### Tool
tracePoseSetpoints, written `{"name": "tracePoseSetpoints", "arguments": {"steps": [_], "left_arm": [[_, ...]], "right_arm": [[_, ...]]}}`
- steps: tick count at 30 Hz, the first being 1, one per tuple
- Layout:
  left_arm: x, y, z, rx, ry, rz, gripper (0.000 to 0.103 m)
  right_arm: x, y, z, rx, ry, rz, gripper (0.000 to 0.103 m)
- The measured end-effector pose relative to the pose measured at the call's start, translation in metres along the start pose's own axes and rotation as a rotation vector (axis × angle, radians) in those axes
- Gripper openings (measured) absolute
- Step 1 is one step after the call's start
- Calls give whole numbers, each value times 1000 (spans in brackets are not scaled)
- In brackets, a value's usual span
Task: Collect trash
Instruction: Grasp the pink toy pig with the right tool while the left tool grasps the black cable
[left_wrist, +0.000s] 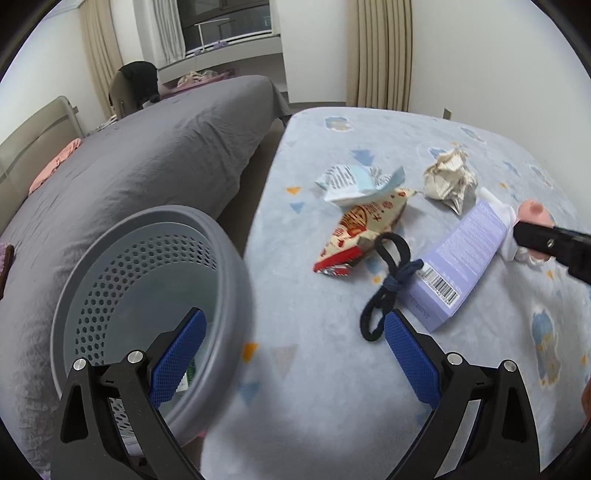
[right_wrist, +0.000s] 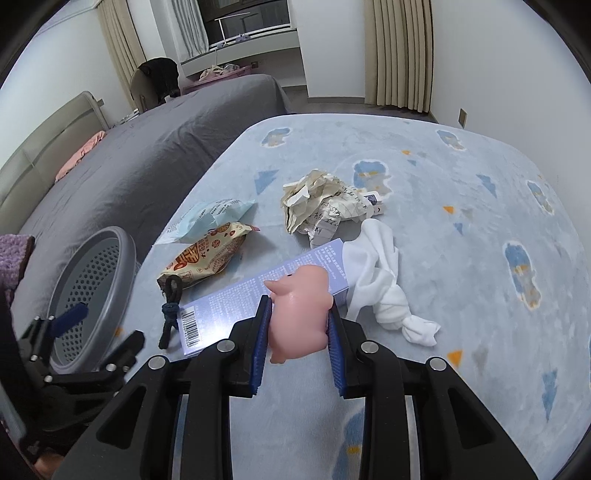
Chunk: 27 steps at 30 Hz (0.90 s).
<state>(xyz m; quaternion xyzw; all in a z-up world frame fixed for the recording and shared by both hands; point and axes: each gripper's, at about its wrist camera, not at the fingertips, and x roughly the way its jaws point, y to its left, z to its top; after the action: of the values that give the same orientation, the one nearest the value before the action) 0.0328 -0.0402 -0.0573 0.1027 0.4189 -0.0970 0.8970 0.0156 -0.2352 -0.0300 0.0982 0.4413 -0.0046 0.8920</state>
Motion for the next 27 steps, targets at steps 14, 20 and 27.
{"name": "tracePoseSetpoints", "arguments": {"steps": [14,20,27], "left_arm": [[25,-15,-1,24,32,-10,95],[30,-24,6,23,23,-34,91],[41,-31,10,15,45,-72,73]], "right_arm": [[-7,-5,0,27,2,54,28],[-6,-8,-1,36,7,61,28],[-7,-10,-1,38,8,70,28]]}}
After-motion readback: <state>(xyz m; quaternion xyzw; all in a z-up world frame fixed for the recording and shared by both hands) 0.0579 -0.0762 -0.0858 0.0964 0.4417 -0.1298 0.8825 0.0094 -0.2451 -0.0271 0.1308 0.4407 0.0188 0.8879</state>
